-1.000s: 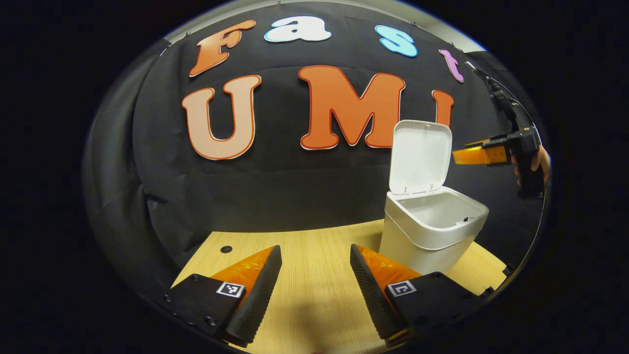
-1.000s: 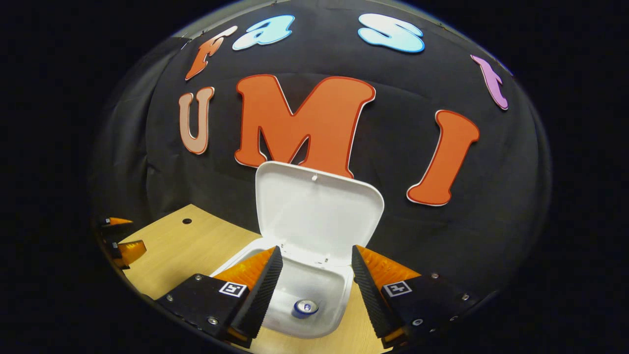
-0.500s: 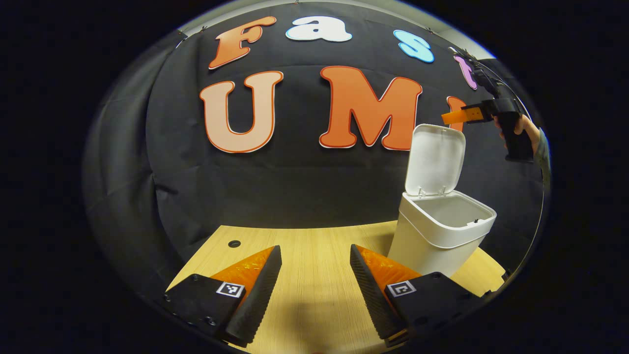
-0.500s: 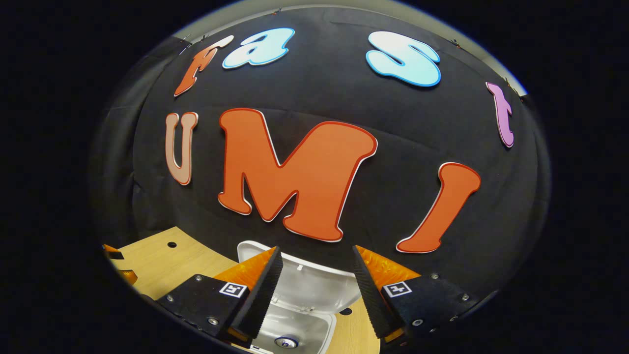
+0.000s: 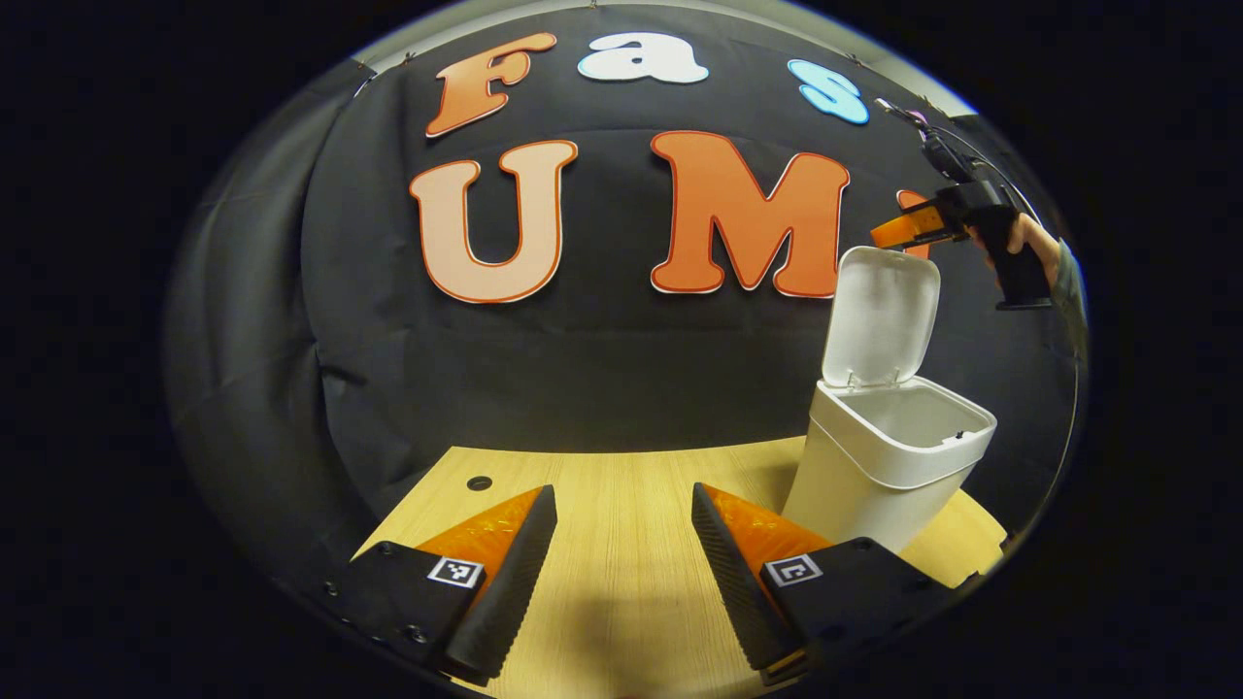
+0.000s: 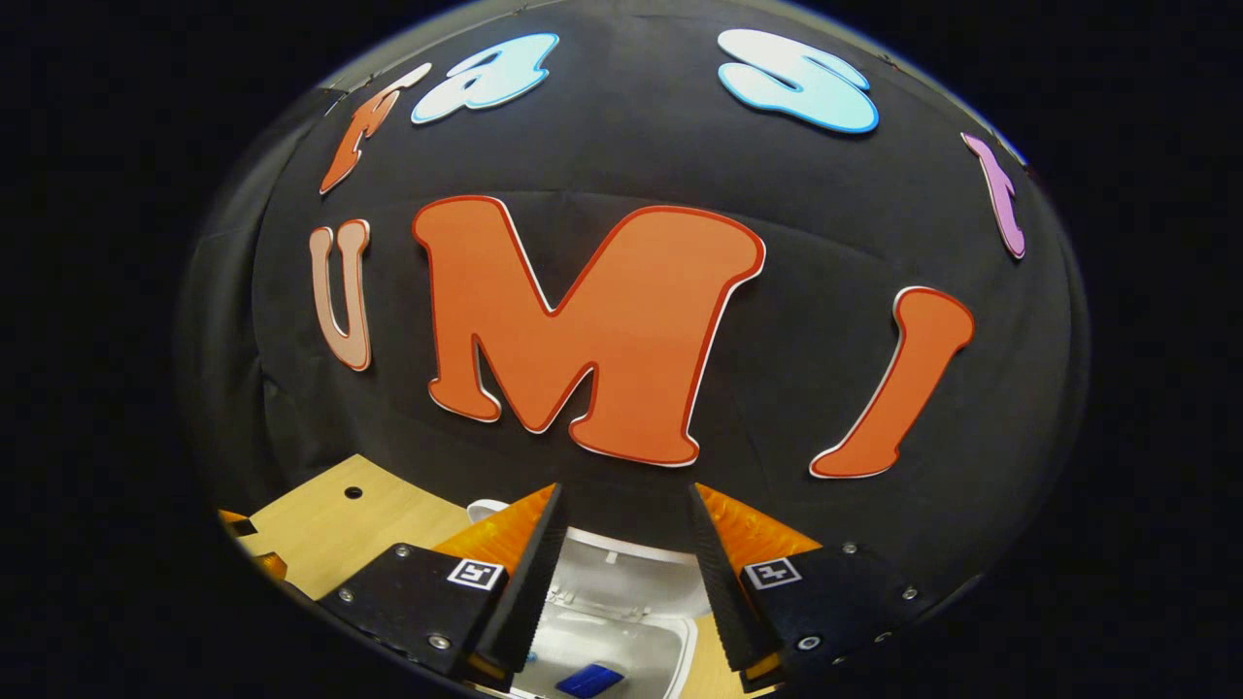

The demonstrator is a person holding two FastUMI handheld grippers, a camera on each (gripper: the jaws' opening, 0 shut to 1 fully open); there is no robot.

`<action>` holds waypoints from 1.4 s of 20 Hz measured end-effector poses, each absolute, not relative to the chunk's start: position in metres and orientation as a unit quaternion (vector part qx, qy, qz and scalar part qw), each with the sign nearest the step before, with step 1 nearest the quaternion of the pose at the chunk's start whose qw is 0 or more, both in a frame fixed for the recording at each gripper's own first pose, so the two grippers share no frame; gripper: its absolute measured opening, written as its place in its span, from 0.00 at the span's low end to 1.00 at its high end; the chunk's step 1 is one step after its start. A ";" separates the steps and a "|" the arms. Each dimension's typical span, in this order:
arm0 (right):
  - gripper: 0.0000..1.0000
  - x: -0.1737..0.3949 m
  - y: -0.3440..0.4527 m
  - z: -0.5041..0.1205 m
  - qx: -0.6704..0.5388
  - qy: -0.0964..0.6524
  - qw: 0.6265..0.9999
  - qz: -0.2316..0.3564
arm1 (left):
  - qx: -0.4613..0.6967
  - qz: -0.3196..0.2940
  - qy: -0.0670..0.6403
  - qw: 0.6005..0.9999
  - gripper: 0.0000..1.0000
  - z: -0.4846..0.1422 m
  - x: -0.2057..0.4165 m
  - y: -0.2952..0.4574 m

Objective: Press the lid of the desktop garbage bin to open it, pick up the crumpled paper on the desktop and throw it into the bin, then pick up the pop can on the desktop and drop it into the bin, and finally close the garbage bin lid.

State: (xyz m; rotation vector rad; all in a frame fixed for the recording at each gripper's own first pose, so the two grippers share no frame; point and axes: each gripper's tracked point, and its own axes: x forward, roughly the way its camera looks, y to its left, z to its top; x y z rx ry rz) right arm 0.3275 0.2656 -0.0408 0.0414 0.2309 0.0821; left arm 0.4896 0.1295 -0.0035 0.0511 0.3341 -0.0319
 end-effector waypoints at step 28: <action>0.55 0.198 0.328 -0.208 0.070 0.279 0.952 0.100 | 0.022 -0.040 0.199 0.979 0.89 -0.016 0.459 0.082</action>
